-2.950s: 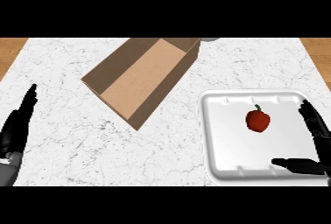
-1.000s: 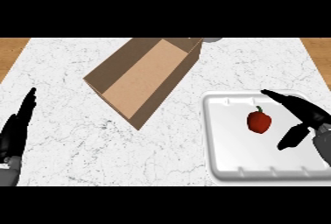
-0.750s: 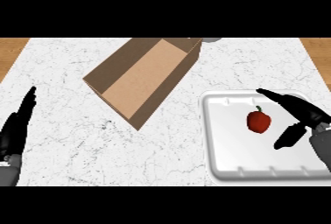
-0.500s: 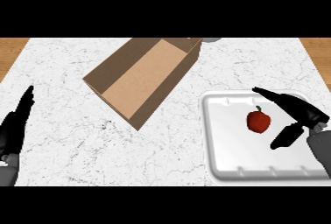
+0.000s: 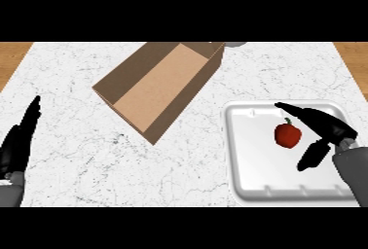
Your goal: Pick the bell pepper from the tray and place it in the cardboard box
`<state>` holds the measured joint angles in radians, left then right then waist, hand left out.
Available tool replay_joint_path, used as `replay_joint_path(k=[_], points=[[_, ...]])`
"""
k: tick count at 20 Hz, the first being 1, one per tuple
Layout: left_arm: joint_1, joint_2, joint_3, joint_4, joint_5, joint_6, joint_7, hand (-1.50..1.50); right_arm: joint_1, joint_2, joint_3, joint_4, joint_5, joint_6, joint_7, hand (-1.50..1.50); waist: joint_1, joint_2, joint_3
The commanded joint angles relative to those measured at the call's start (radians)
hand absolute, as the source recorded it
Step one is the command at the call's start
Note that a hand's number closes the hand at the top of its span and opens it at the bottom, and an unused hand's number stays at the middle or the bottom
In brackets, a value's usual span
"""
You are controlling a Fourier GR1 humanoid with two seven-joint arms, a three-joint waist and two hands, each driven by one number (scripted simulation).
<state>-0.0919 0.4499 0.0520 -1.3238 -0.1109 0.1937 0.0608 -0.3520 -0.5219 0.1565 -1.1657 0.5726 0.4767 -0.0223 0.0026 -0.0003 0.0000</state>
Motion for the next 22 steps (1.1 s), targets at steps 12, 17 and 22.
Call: replay_joint_path(k=[12,17,22], points=[[-0.020,-0.041,0.047,0.047,-0.046,-0.041,-0.042,0.00,-0.086,0.143,-0.016,0.279,0.263,-0.381,-0.090,1.50,0.006,0.003,0.000],[-0.005,-0.031,0.061,-0.066,-0.048,-0.055,0.061,0.00,-0.076,0.130,-0.032,0.178,0.315,-0.426,-0.021,1.50,0.003,-0.001,0.000],[0.000,-0.054,0.061,-0.034,-0.073,-0.046,0.015,0.00,-0.243,0.158,-0.040,0.267,0.339,-0.416,-0.077,1.50,0.010,0.002,0.000]])
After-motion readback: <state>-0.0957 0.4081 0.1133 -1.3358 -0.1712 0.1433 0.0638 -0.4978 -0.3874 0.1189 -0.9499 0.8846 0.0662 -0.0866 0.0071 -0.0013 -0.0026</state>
